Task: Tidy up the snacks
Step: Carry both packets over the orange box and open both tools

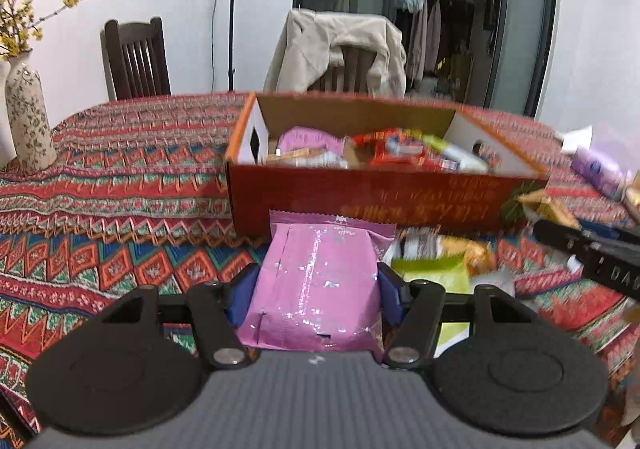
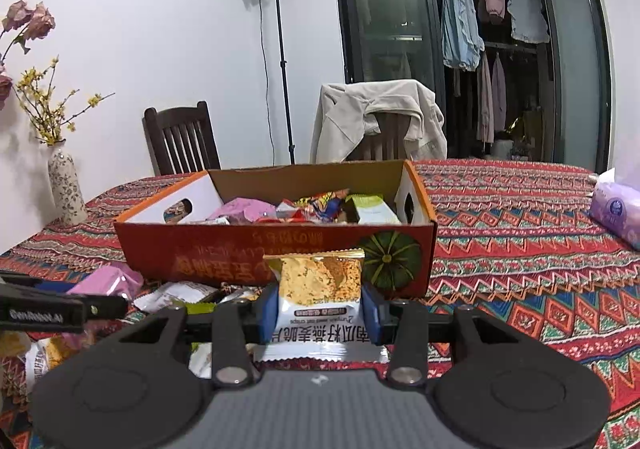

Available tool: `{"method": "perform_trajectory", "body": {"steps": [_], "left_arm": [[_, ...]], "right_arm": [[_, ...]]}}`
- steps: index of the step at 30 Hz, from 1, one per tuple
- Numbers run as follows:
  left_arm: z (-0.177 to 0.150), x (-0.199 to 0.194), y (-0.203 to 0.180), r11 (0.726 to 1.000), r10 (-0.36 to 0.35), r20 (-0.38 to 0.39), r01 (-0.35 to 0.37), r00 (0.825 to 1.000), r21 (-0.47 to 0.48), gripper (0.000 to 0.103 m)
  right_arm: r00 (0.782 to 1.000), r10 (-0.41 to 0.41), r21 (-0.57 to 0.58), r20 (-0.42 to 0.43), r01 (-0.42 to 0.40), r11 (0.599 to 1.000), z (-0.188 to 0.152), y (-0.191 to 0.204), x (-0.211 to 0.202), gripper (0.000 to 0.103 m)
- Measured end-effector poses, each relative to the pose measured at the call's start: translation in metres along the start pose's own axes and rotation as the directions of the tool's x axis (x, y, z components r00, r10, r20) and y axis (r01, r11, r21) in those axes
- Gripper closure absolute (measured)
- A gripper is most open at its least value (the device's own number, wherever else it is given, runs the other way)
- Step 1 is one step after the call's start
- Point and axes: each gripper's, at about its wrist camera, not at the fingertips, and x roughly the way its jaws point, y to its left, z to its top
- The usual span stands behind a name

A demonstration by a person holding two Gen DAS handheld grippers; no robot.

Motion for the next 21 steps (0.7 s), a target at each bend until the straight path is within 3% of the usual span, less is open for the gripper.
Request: {"method": "perform_trajectory", "body": {"steps": [9,21], "left_arm": [[0.039,-0.025,-0.003,0.999,-0.019,0.157,0.023,0.987,-0.024,0.04],[0.096,-0.01,-0.018,0.999,-0.013,0.263,0.023,0.965,-0.037,0.04]], "right_arm": [[0.997,-0.024,-0.038,0.069,0.026,0.999,0.027,0.0,-0.008,0.062],[0.986,-0.064,-0.039,0.153,0.071,0.997,0.083,-0.008,0.01,0.062]]}}
